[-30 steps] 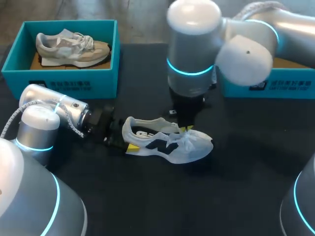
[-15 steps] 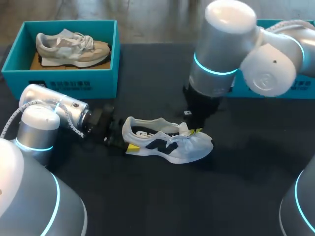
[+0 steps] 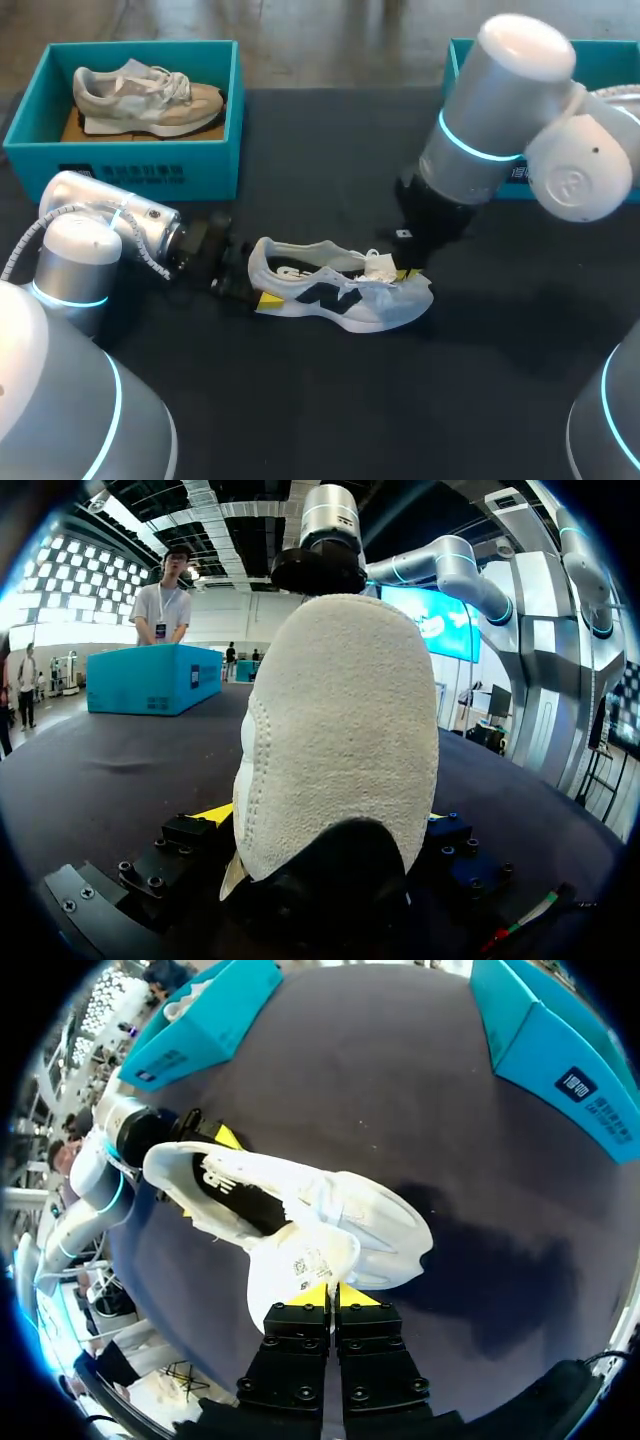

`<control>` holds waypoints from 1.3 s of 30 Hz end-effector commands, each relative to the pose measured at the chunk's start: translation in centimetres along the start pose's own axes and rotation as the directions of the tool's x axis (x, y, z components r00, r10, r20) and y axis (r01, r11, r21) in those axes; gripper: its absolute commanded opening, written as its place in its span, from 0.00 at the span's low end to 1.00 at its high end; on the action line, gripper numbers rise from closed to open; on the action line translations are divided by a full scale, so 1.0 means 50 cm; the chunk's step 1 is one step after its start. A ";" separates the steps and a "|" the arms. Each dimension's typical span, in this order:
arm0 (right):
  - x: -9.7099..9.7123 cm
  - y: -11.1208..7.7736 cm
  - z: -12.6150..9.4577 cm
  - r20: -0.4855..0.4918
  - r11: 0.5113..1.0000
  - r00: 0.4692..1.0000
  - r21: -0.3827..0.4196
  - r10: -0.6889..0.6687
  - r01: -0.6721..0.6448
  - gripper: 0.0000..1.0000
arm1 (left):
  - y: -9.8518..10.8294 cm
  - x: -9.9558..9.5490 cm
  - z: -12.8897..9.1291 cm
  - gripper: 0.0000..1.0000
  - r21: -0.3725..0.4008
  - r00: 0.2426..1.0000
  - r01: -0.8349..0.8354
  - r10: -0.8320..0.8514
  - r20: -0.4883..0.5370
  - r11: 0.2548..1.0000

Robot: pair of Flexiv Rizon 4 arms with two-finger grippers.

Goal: Take the shoe out of the shoebox, open the shoe tongue, remove and reinsert the insole, then place the shoe into the shoebox

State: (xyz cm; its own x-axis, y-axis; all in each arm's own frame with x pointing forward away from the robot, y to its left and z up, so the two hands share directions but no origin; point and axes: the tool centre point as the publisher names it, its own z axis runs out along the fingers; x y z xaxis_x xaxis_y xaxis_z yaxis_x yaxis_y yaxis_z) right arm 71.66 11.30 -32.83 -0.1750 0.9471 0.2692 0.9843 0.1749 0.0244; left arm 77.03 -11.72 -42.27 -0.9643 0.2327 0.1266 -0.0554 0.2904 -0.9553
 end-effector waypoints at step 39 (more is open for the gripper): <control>0.277 -0.014 -0.188 0.267 0.987 0.957 -0.077 -0.113 0.138 1.00 | -0.001 0.000 -0.001 0.00 -0.002 1.000 0.001 -0.001 0.000 1.000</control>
State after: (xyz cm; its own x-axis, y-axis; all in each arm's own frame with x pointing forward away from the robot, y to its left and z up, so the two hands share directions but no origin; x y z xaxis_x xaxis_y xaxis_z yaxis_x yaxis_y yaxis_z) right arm 67.99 19.97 -20.14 -0.2834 0.9463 0.1559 0.9513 0.2568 0.1707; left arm 77.03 -11.71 -42.28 -0.9643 0.2325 0.1268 -0.0555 0.2906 -0.9552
